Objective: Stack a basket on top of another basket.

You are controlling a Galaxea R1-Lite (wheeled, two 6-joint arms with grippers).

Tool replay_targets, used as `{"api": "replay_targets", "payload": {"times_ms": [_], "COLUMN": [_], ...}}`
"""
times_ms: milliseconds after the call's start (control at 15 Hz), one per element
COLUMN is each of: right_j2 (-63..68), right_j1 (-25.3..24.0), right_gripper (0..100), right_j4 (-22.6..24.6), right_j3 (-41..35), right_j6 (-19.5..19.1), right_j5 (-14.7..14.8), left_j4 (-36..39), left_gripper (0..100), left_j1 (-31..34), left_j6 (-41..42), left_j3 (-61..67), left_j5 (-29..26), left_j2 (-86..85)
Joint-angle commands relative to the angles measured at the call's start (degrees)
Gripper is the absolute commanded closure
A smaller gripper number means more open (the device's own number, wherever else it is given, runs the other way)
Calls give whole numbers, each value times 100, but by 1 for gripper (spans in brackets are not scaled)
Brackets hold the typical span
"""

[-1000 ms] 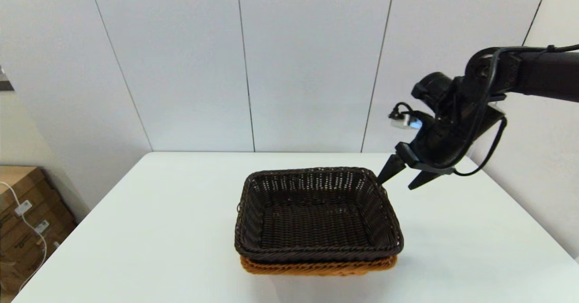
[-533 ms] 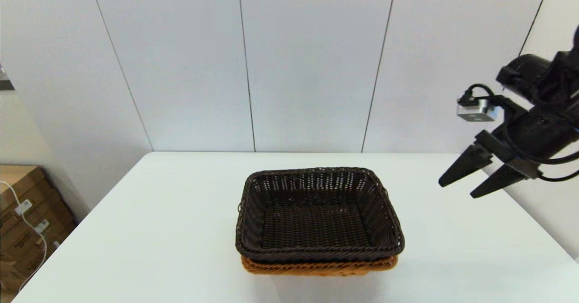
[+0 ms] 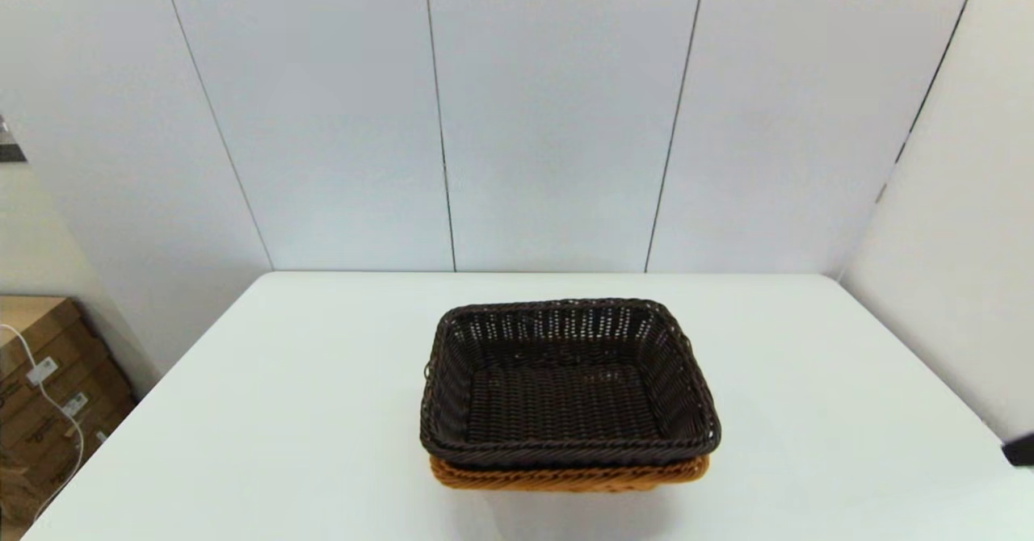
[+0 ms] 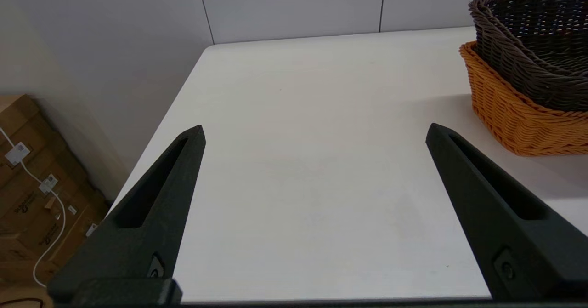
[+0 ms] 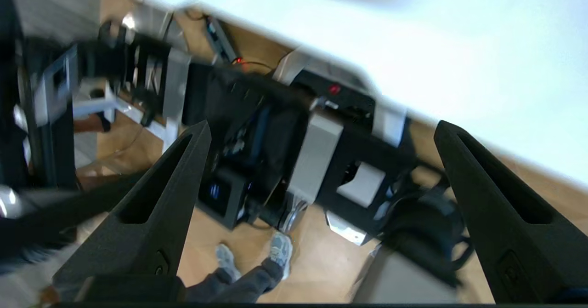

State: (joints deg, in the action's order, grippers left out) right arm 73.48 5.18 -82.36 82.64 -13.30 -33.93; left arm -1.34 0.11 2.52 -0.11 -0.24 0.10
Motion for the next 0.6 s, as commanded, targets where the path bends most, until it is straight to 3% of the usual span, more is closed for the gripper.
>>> {"api": "replay_targets", "payload": {"times_ms": [67, 333, 600], "right_j2": [-2638, -3903, -4896], "right_j1": [-79, -325, -536], "right_gripper": [0, 0, 0], "right_j4": [-105, -404, -404], "right_j3": [-1452, -2068, -2586], "right_j6": [-32, 47, 469], "right_j5": [-97, -79, -61], "left_j4": [11, 11, 11], "left_gripper": [0, 0, 0], "left_j1": [-2, -2, -2], "left_j6": [3, -6, -6], "left_j3": [2, 2, 2], "left_j5": [-2, -2, -2], "left_j2": [-1, -1, -1]}}
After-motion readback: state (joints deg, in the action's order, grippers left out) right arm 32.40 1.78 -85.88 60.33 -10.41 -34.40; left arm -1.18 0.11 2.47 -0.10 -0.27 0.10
